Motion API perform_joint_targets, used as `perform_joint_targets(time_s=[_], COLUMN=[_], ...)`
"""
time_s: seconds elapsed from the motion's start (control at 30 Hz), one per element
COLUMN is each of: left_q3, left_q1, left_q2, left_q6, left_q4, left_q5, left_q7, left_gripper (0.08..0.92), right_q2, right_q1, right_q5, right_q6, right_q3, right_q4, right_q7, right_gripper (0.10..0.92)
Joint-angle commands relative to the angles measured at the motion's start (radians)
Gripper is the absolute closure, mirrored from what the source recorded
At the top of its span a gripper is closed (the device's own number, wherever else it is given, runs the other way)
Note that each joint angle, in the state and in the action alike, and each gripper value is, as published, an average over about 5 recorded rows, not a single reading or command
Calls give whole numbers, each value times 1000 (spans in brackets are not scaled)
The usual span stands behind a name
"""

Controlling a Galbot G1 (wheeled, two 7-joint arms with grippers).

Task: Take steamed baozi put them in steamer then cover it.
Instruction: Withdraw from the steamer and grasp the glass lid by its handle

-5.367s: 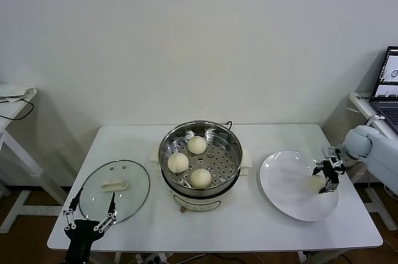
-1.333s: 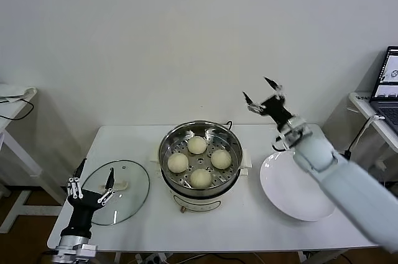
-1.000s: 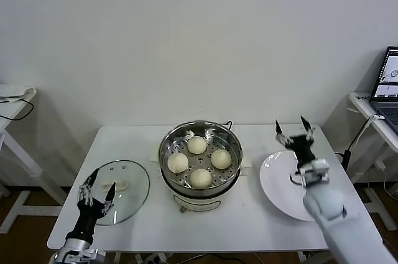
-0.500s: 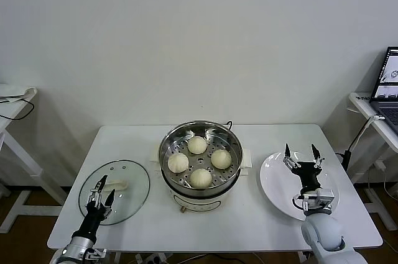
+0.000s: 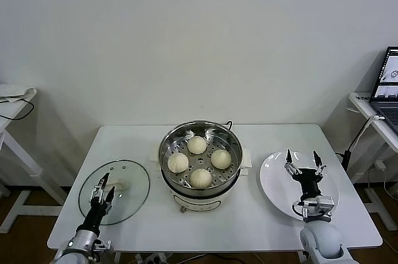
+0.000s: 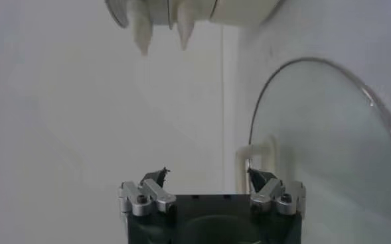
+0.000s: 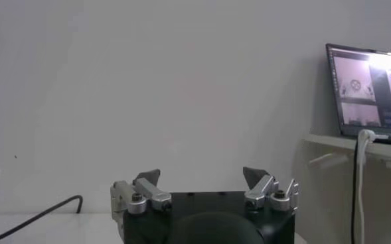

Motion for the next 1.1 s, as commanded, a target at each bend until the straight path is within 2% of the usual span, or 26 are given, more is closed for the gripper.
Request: perform_joint_targets(time_s=[0.03,0.67,0.77,1.1], left_q3=[7,21,25,31], left_q1=[-64,-131,-135,-143], left_q2=[-1,-11,-12,-15], left_q6=[17,43,52,68], left_q4=[69,132,138,157], left_q5=[32,43,42,37], left_q7=[-11,6,17,40], left_gripper=[177,180,223,511], right_q2=[9,6,4,8], right_q1=[-7,-11,-9,-3], right_q5=[-6,-9,-7,-6], right_q6=[2,7,6,8], right_q3=[11,15,16,14], right_q4=[2,13,18,19], right_q7=[1,5,6,8], right_gripper=[203,203,203,203])
